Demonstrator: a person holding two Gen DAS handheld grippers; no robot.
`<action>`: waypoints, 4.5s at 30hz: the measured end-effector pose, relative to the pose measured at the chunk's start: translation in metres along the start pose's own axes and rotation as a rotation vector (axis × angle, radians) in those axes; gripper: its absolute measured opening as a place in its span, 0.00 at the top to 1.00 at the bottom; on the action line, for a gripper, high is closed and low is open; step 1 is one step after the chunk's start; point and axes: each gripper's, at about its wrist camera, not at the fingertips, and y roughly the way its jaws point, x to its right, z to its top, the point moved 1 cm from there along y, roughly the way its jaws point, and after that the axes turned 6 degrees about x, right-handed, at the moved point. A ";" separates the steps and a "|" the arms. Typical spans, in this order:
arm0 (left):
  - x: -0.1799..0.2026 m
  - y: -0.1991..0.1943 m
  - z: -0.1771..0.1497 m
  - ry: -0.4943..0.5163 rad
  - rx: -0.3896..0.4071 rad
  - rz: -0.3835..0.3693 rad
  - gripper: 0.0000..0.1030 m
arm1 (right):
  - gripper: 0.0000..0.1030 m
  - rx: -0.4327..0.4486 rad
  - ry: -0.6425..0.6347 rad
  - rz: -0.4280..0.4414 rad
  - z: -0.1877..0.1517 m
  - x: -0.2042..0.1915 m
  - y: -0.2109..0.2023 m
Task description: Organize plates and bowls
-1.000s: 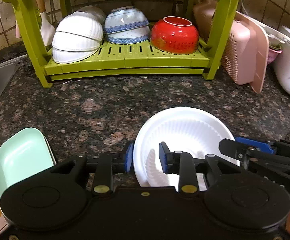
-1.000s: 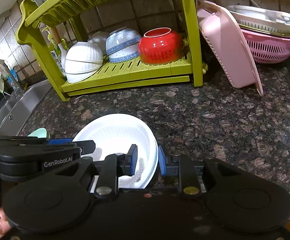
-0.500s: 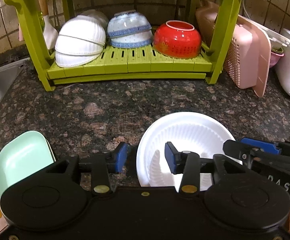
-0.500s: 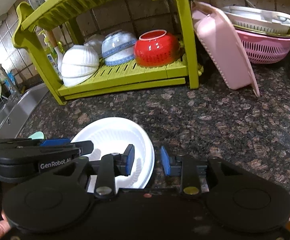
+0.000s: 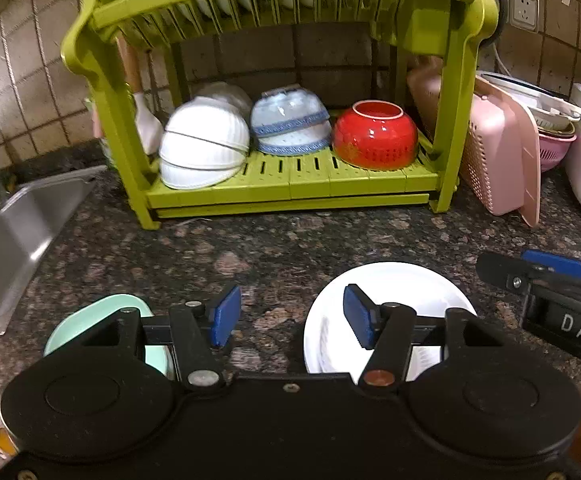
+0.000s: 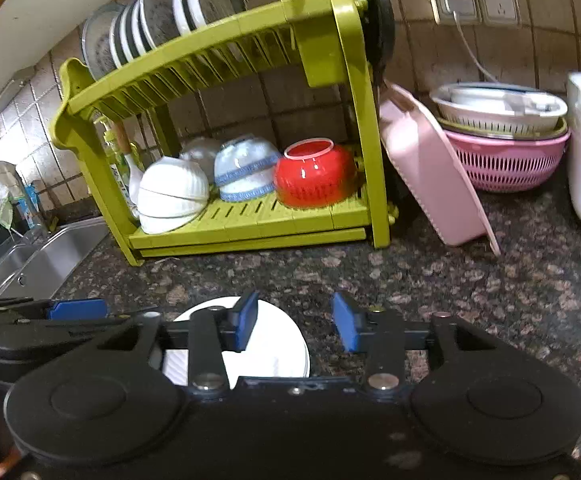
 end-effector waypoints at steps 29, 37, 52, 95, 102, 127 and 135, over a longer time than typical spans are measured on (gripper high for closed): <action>-0.001 -0.029 -0.042 -0.007 -0.062 -0.066 0.38 | 0.41 0.130 -0.072 -0.044 -0.029 -0.011 -0.042; -0.024 -0.026 -0.021 -0.099 -0.022 -0.078 0.38 | 0.42 0.041 0.036 0.033 -0.005 -0.002 -0.032; -0.029 0.012 -0.012 -0.161 -0.132 -0.148 0.47 | 0.53 -0.184 0.094 0.013 -0.008 0.007 0.024; 0.000 0.059 -0.029 -0.122 -0.288 -0.172 0.75 | 0.78 -0.302 0.039 0.003 -0.032 0.001 0.048; -0.003 0.055 -0.029 -0.128 -0.282 -0.174 0.76 | 0.79 -0.306 0.052 0.002 -0.032 0.001 0.046; -0.085 0.018 -0.018 -0.229 -0.135 -0.013 0.76 | 0.79 -0.222 0.004 0.157 -0.012 -0.081 0.053; -0.138 0.010 -0.024 -0.300 -0.118 0.073 0.76 | 0.79 -0.224 -0.035 0.251 -0.013 -0.134 0.068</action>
